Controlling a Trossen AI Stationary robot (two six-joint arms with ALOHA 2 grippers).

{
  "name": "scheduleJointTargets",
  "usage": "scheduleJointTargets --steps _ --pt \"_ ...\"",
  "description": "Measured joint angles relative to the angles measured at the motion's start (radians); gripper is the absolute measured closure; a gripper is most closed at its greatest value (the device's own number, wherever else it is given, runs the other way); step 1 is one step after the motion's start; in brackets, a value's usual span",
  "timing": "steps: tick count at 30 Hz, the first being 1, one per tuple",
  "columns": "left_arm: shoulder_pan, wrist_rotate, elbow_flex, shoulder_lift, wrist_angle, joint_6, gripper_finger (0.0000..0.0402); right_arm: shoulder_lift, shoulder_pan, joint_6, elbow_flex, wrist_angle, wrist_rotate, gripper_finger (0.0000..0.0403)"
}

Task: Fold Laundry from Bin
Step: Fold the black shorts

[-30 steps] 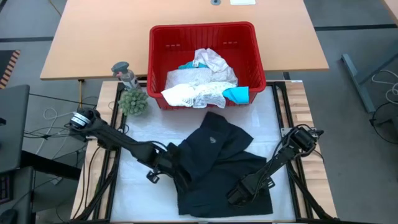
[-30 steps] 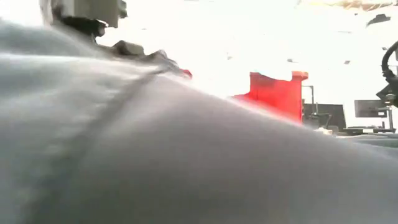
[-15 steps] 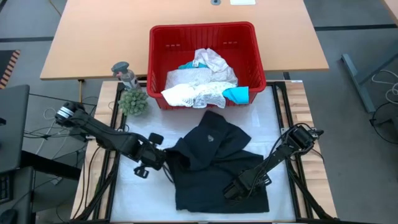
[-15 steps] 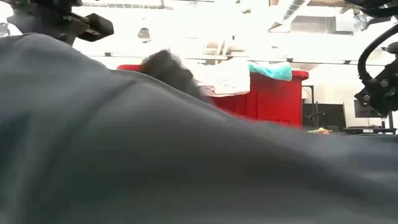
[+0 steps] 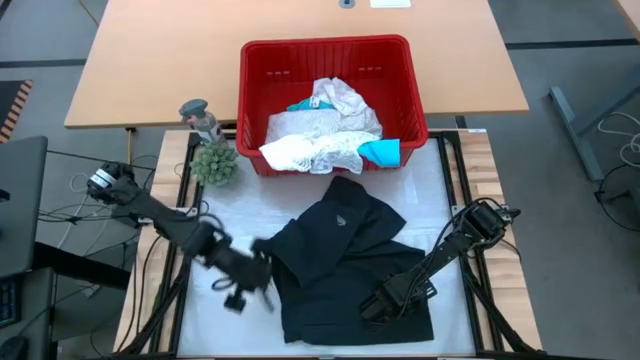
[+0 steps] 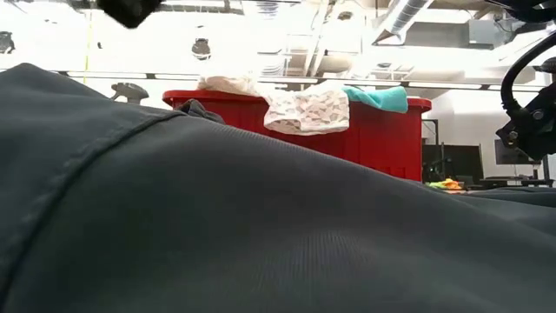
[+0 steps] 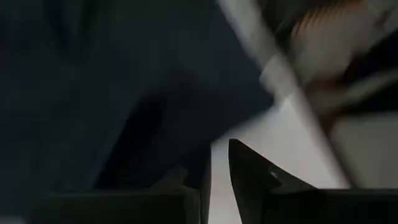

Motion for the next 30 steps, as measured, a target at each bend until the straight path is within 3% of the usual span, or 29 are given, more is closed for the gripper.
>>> scheduleJointTargets --steps 6,11,14,21,24,30 --pt "-0.103 -0.288 -0.145 0.068 0.354 -0.042 0.0391 0.000 0.000 -0.014 0.000 0.005 0.002 0.0369" --pt "-0.110 -0.254 -0.295 0.164 0.745 -0.179 0.0399 0.000 -0.007 -0.049 0.000 0.012 0.005 0.0369" --pt "-0.118 -0.199 -0.308 0.237 0.865 -0.266 0.0401 0.000 -0.007 -0.051 0.000 0.014 0.008 0.0369" --pt "-0.152 -0.145 -0.246 0.347 0.916 -0.347 0.0401 0.000 -0.007 -0.076 0.000 0.016 0.008 0.0369" --pt "-0.152 -0.067 -0.244 0.396 0.924 -0.397 0.0401 0.000 -0.007 -0.079 0.000 0.017 0.008 0.0369" --pt "-0.156 0.062 -0.244 0.447 0.737 -0.543 0.0401 0.000 0.001 -0.102 0.000 0.019 0.008 0.0369"
